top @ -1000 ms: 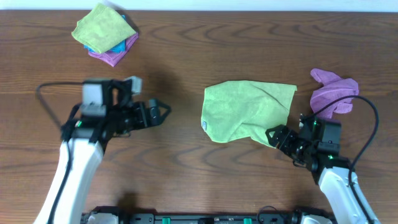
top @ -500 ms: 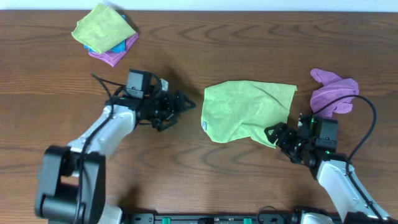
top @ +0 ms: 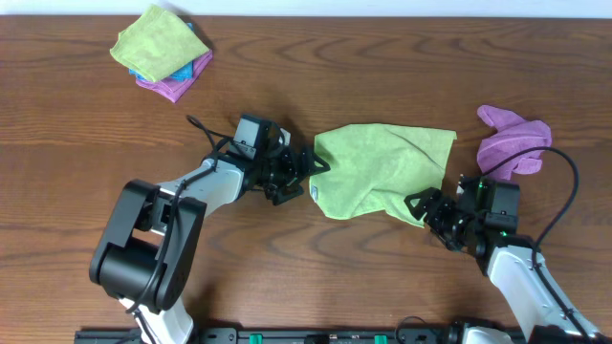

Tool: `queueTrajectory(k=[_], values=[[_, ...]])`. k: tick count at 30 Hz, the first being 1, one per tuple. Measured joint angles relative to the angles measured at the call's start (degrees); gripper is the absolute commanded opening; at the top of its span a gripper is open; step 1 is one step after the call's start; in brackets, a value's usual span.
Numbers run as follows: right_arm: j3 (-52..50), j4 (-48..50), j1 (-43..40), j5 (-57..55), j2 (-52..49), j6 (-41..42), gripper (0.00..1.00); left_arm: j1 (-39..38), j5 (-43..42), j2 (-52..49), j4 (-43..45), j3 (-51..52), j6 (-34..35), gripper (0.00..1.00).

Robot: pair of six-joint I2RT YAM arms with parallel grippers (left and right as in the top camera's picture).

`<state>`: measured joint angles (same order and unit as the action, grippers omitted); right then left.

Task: Fold the cloth
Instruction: 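Reach the left gripper to the green cloth's left edge and grasp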

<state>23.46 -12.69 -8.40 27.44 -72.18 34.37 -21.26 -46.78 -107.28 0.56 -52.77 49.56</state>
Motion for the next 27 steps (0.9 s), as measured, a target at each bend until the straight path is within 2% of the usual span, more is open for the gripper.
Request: queueTrajectory(k=[8, 11, 12, 14, 15, 18, 24, 27], values=[[0.00, 0.00, 0.00, 0.00, 0.00, 0.00, 0.81, -3.28, -0.07, -0.28, 1.40, -0.13, 2.99, 1.00], [0.00, 0.00, 0.00, 0.00, 0.00, 0.00, 0.82, -4.85, 0.09, -0.31, 1.31, -0.26, 3.39, 0.88], [0.00, 0.00, 0.00, 0.00, 0.00, 0.00, 0.82, -5.25, 0.20, -0.33, 1.25, -0.26, 3.58, 0.81], [0.00, 0.00, 0.00, 0.00, 0.00, 0.02, 0.82, -6.03, 0.48, -0.33, 1.18, -0.28, 4.09, 0.61], [0.00, 0.00, 0.00, 0.00, 0.00, 0.02, 0.82, -6.23, 0.68, -0.33, 1.03, -0.28, 4.24, 0.44], [0.00, 0.00, 0.00, 0.02, 0.00, 0.02, 0.82, -6.49, 1.03, -0.35, 1.01, -0.31, 4.31, 0.08], [0.00, -1.42, 0.00, -0.42, 0.00, 0.17, 0.85, -6.51, 1.03, -0.35, 1.01, -0.31, 4.20, 0.06], [0.00, -2.05, 0.00, -1.05, 0.00, 0.20, 0.81, -6.51, 0.37, -0.37, 1.01, -0.31, 3.91, 0.06]])
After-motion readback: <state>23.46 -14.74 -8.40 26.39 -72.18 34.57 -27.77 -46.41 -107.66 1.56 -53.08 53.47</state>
